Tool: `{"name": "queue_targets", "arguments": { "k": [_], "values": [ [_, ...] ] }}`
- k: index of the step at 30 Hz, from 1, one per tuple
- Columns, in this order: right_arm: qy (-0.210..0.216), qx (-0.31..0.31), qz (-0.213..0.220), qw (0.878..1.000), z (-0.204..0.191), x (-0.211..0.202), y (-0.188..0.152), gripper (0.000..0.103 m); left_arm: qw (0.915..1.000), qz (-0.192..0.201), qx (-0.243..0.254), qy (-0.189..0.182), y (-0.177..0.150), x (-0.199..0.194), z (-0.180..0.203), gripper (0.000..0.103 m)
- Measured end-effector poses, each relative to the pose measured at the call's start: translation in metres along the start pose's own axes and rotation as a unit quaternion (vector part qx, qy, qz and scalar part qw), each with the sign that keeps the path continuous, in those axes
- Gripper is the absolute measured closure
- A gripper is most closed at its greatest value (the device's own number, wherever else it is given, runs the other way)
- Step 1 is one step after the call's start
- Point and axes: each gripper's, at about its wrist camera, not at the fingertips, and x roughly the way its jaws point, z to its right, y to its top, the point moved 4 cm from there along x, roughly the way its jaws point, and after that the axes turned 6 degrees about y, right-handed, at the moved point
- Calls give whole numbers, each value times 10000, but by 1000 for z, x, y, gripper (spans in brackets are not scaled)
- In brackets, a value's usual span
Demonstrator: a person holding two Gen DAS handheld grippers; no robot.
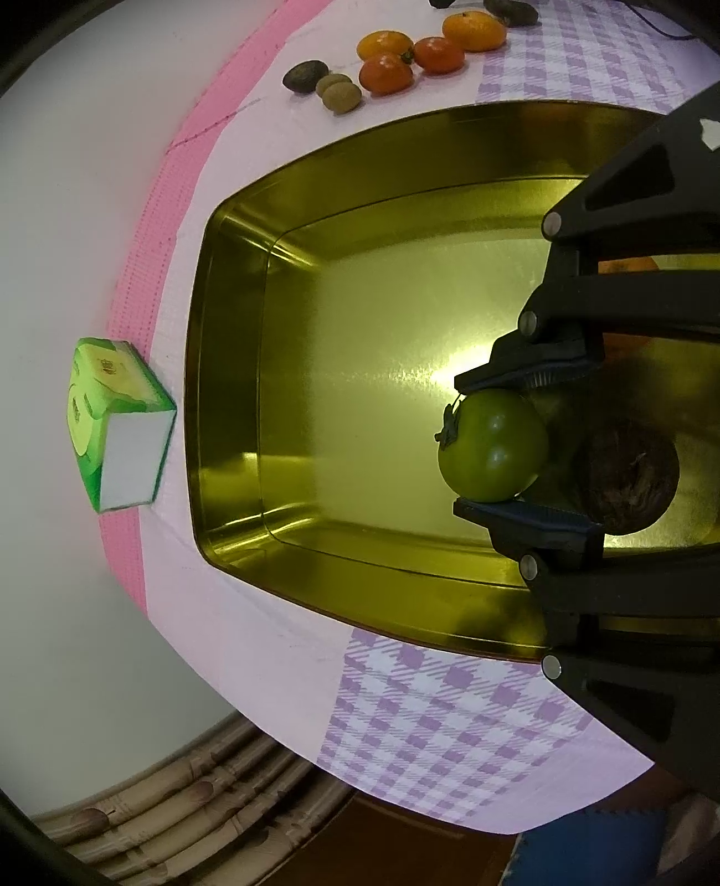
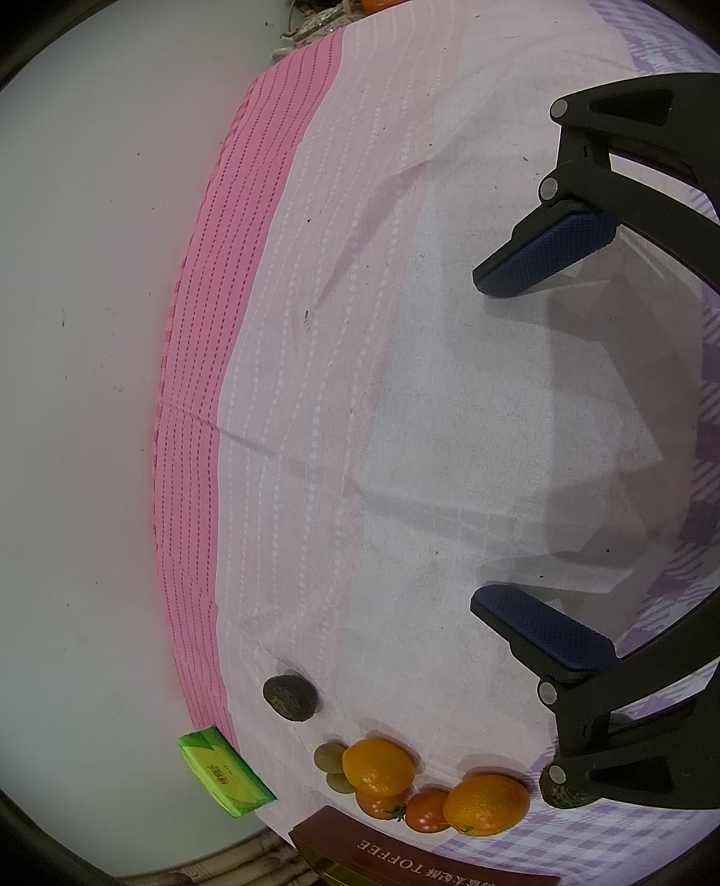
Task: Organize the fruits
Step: 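Carry the green tomato into the gold tin and open the left gripper, then lift the left gripper away from the tin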
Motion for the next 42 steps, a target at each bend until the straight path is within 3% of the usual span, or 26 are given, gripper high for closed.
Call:
{"name": "queue_targets", "arguments": {
  "k": [11, 19, 29, 42],
  "values": [
    [-7, 0, 5, 10000, 0, 0, 0, 0, 10000, 25, -9, 7, 0, -1, -1, 68],
    [-10, -2, 5, 10000, 0, 0, 0, 0, 9997, 223, -98, -63, 1, -13, -7, 54],
    [-105, 61, 38, 9999, 0, 0, 0, 0, 9984, 561, 16, -62, -2, -42, -7, 44],
    [-95, 101, -67, 9999, -3, -1, 0, 0, 9968, 766, -243, -24, -25, -85, -40, 24]
  ]
}}
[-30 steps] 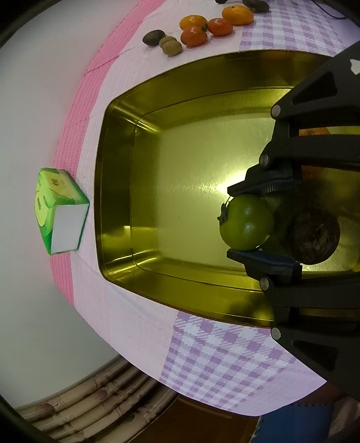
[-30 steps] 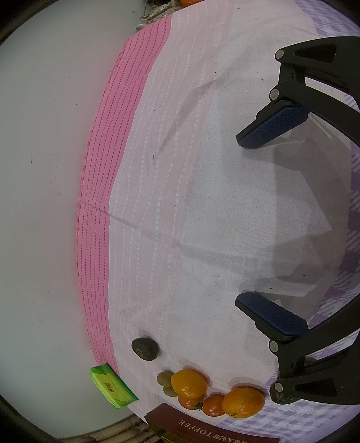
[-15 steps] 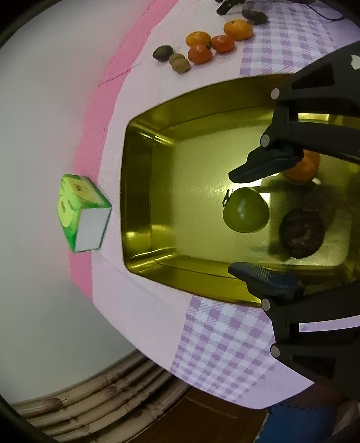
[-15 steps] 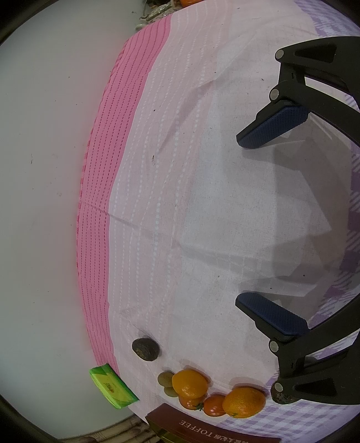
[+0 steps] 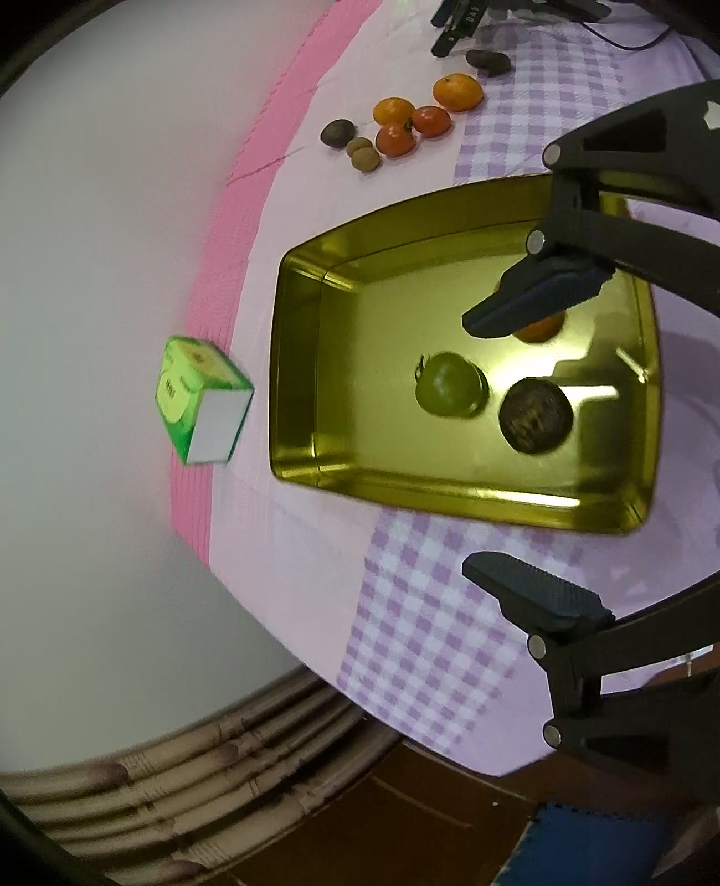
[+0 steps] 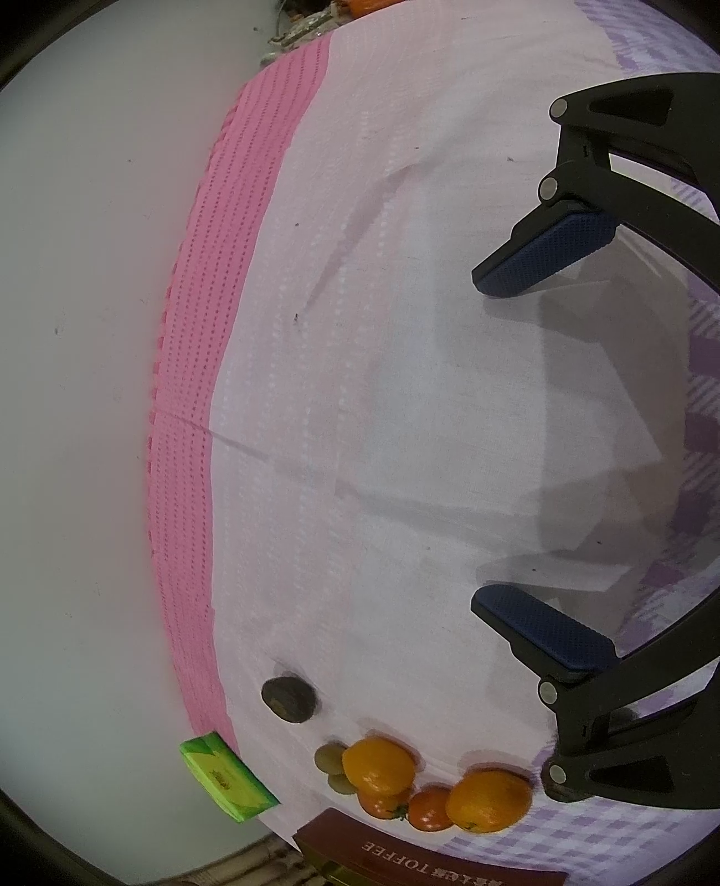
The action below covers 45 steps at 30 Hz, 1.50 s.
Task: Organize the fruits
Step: 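Lift the left gripper away from the tin, then move the right gripper to the dark brown fruit and close on it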
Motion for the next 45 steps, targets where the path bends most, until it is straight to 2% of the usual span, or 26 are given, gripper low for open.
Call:
{"name": "queue_targets", "arguments": {
  "k": [5, 15, 18, 22, 27, 30, 35, 40, 45],
  "values": [
    [36, -32, -51, 10000, -6, -6, -10, 0, 9995, -99, -285, 27, -8, -7, -19, 17],
    [253, 115, -186, 9994, -12, -29, -38, 0, 9981, -60, -609, 79, -14, -16, -37, 13],
    [296, 136, -251, 9992, -18, -35, -47, 1, 9971, -177, -736, 114, -18, -11, -42, 12],
    [493, 3, -335, 9982, -39, -45, -53, 15, 9957, -312, -852, 168, -23, -4, -47, 12],
    [500, -656, -123, 9965, -79, -58, -47, 15, 9948, -334, -946, 193, -24, -3, -50, 12],
    [605, -905, -145, 9940, -100, -58, -45, 21, 9945, -368, -962, 189, -24, -2, -51, 12],
    [723, -962, -340, 9922, -113, -48, -46, 42, 9944, -363, -968, 214, -24, -2, -51, 12],
    [768, -894, -388, 9923, -115, -43, -42, 45, 9947, -373, -939, 172, -23, -3, -49, 12],
    [762, -894, -483, 9919, -120, -34, -41, 56, 9951, -350, -915, 135, -22, -4, -48, 7]
  ]
}}
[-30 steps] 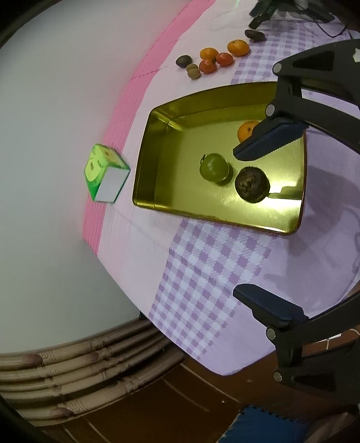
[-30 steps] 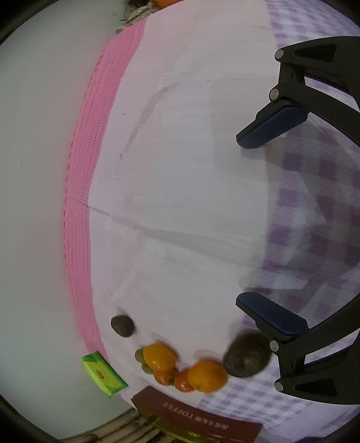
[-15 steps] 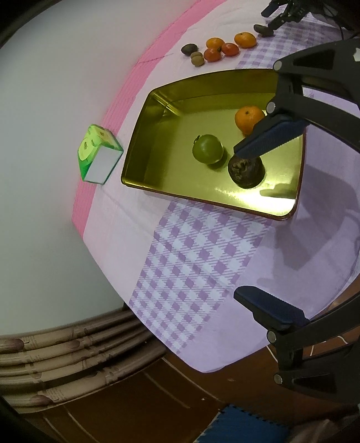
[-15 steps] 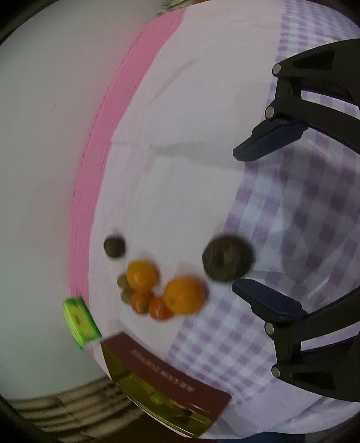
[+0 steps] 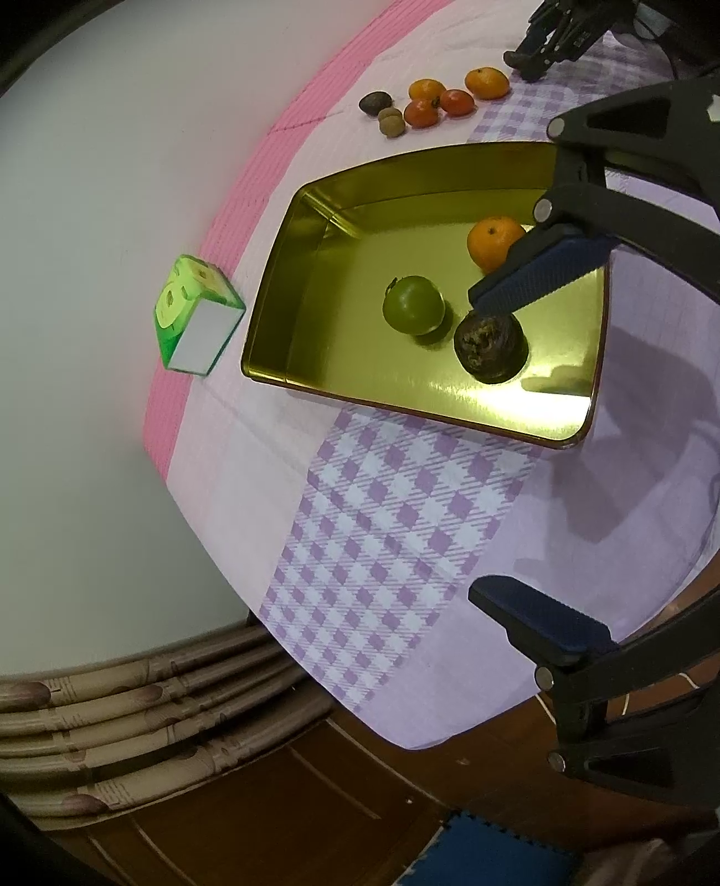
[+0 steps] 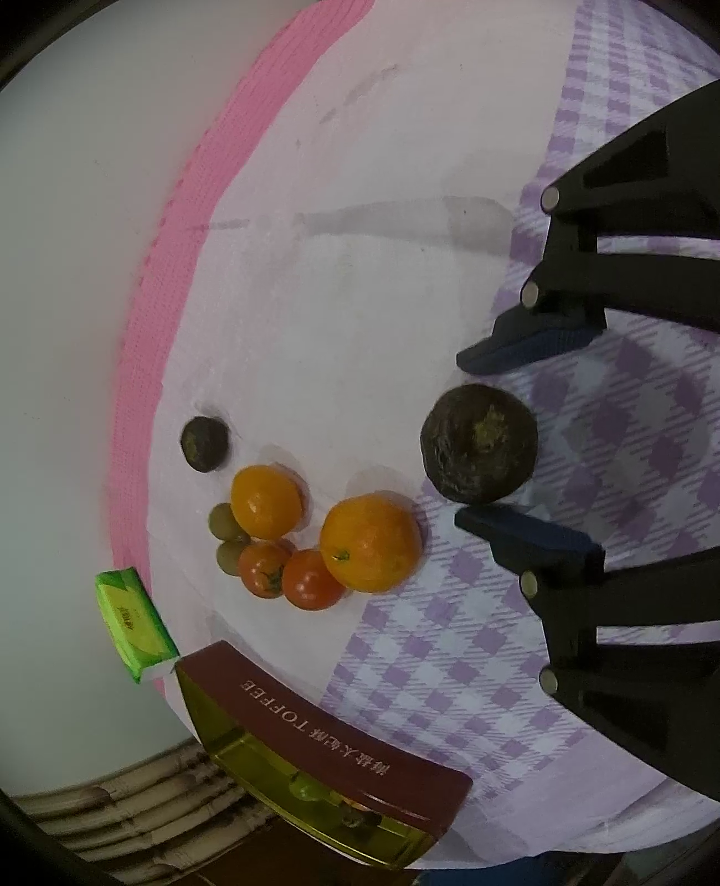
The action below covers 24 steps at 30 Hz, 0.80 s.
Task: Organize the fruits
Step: 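Move the right gripper to the dark brown fruit and close on it, then carry the dark brown fruit over the gold tin and open the right gripper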
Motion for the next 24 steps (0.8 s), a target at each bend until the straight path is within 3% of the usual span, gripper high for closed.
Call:
{"name": "queue_targets", "arguments": {
  "k": [2, 15, 24],
  "values": [
    [-5, 15, 10, 10000, -1, 0, 1, 61, 10000, -2, -4, 1, 0, 0, 0, 6],
    [-117, -65, 97, 9999, -8, -9, 7, 61, 9999, -17, -146, -7, 1, 3, -4, 5],
    [385, -531, 436, 9969, -63, -32, 43, 61, 9987, -3, -506, 6, 4, 1, -19, 5]
  ]
}}
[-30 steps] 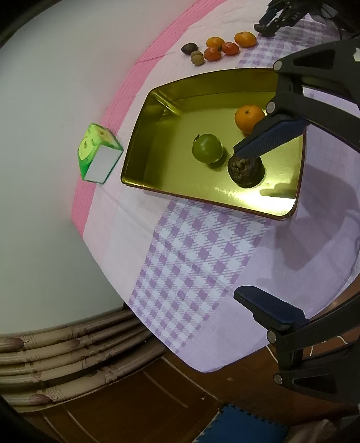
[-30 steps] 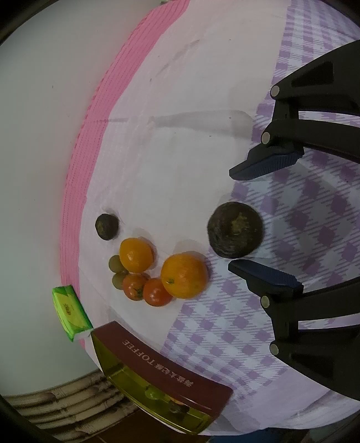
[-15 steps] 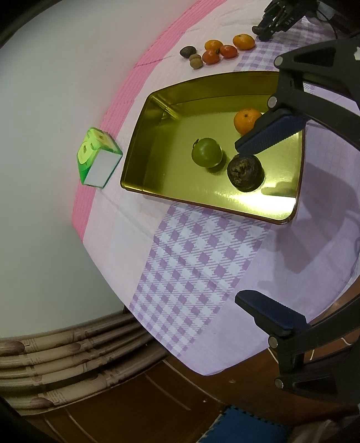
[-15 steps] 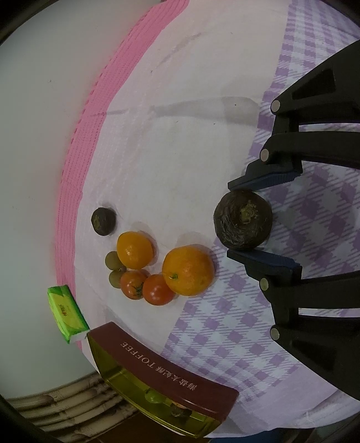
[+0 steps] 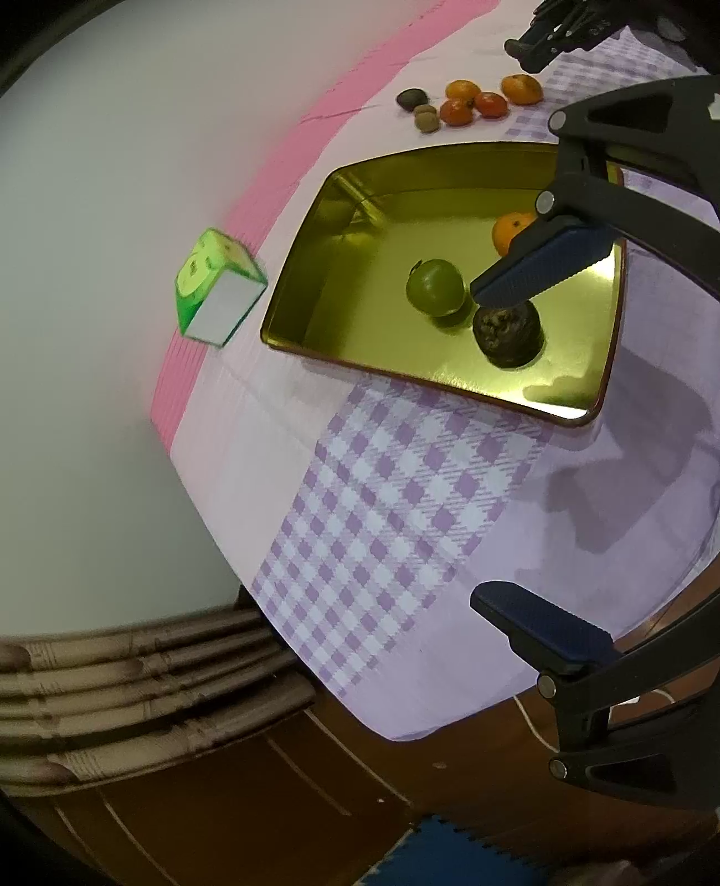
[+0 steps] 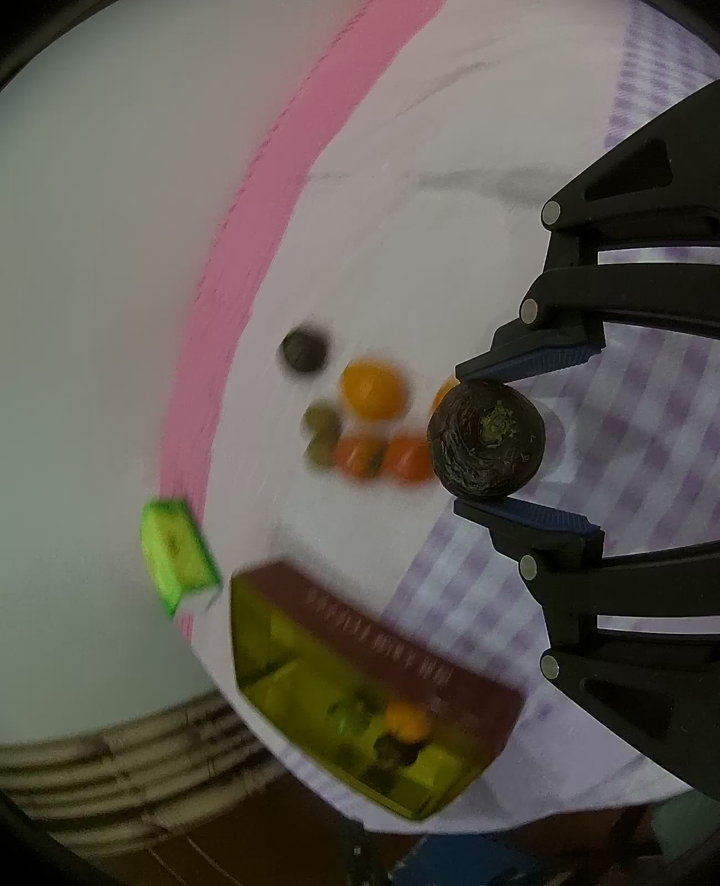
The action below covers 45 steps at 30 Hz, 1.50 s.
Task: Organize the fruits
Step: 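Carry the dark brown fruit over the gold tin and open the right gripper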
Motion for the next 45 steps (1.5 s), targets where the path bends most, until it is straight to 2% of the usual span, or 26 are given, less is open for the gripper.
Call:
{"name": "queue_targets", "arguments": {
  "k": [8, 16, 23, 45],
  "values": [
    [712, -644, 36, 9954, -87, 8, 31, 61, 9985, 71, -522, 151, 6, -2, -21, 5],
    [1103, -1224, -265, 9860, -149, 30, 27, 61, 9977, 21, -658, 184, 6, 0, -27, 5],
    [1125, -1380, -506, 9827, -165, 48, 17, 61, 9976, 22, -667, 188, 6, -1, -26, 5],
    [1154, -1540, -670, 9790, -176, 58, 10, 61, 9977, -6, -648, 175, 5, 0, -25, 5]
  ]
}}
